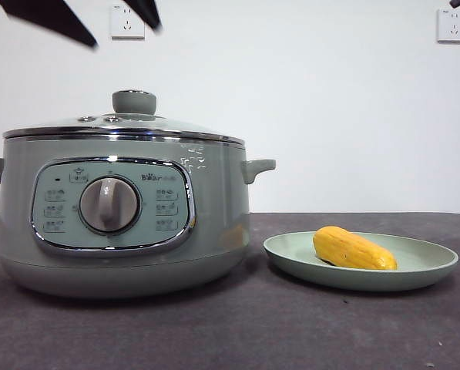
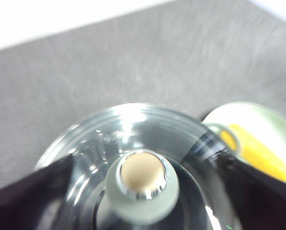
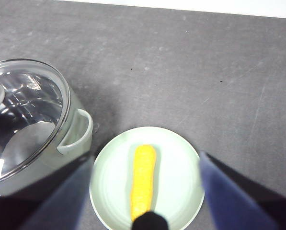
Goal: Take the corn out from the steamer,put the corn on the plate,close the lid
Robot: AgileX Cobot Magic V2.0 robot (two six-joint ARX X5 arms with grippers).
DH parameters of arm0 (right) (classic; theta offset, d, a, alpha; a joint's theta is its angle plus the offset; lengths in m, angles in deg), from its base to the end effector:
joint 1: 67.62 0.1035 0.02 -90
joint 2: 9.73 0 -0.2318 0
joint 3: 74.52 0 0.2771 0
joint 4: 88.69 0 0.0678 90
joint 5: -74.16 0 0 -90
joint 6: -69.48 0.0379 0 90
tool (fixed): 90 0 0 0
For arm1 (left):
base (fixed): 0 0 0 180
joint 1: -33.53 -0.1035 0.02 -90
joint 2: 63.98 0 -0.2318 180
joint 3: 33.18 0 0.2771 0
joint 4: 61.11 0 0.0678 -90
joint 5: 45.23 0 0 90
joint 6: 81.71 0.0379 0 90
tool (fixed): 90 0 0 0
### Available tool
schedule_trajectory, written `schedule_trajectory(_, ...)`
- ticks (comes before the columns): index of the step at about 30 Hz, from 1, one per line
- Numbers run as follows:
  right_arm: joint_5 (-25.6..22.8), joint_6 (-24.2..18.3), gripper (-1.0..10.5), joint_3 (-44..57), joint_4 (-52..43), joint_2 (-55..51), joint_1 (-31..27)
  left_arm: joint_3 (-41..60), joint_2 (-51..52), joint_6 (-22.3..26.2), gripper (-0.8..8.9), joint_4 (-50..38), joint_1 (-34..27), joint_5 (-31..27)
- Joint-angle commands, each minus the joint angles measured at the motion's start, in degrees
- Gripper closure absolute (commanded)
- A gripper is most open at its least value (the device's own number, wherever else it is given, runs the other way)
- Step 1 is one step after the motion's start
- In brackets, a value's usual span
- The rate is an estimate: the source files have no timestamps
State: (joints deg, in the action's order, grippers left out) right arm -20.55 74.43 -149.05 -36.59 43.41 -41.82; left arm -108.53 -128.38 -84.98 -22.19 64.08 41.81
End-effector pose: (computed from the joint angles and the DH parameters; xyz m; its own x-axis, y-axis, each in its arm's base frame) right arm 0.2082 0.0972 0.3361 0.8072 0.2990 -0.5090 -0.3291 0.9437 0.0324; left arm 0.2466 -0.1433 0.3156 0.7858 -0.4038 -0.4684 0.4445 0.8954 -0.0262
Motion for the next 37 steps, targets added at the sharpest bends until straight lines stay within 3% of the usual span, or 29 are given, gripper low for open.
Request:
schedule_trajectory(1,-0.2,-0.1,9.4,0.7,-0.2,-0.3,0.0,0.6,4.4,0.4,7.59,4.2,0.3,0.0)
schedule_trajectory(2,-0.1,-0.1,9.7,1.2,-0.6,-0.6,0.0,0.7,5.6,0.9,8.45,5.4,0.3,-0.2)
schedule_trajectory(7,-0.2,-0.1,9.6,9.3,-6.4,-3.8,0.2,4.9,13.0,1.2,8.22,5.8,0.4,-3.6)
schedule_trajectory(13,-1.0,0.2,9.6,24.4,-18.6,-10.9,0.2,19.4,24.6,-1.4,8.22,0.4,2.3,-8.1)
schedule_trajectory(18,-3.3,3.8,9.6,33.2,-24.6,-16.5,0.2,30.4,33.6,-1.7,8.22,-3.6,3.6,-10.5)
schedule_trajectory(21,-3.4,6.1,9.6,33.6,-24.2,-16.6,0.0,32.3,36.0,-2.8,8.21,-3.0,3.8,-10.4)
schedule_trajectory(28,-3.1,6.1,9.4,33.6,-24.1,-16.5,0.1,32.1,35.1,-3.0,8.16,3.3,3.7,-10.4)
schedule_trajectory(37,-3.2,6.1,9.5,33.6,-24.1,-16.5,0.1,32.1,34.9,-3.0,8.16,3.7,3.7,-10.4)
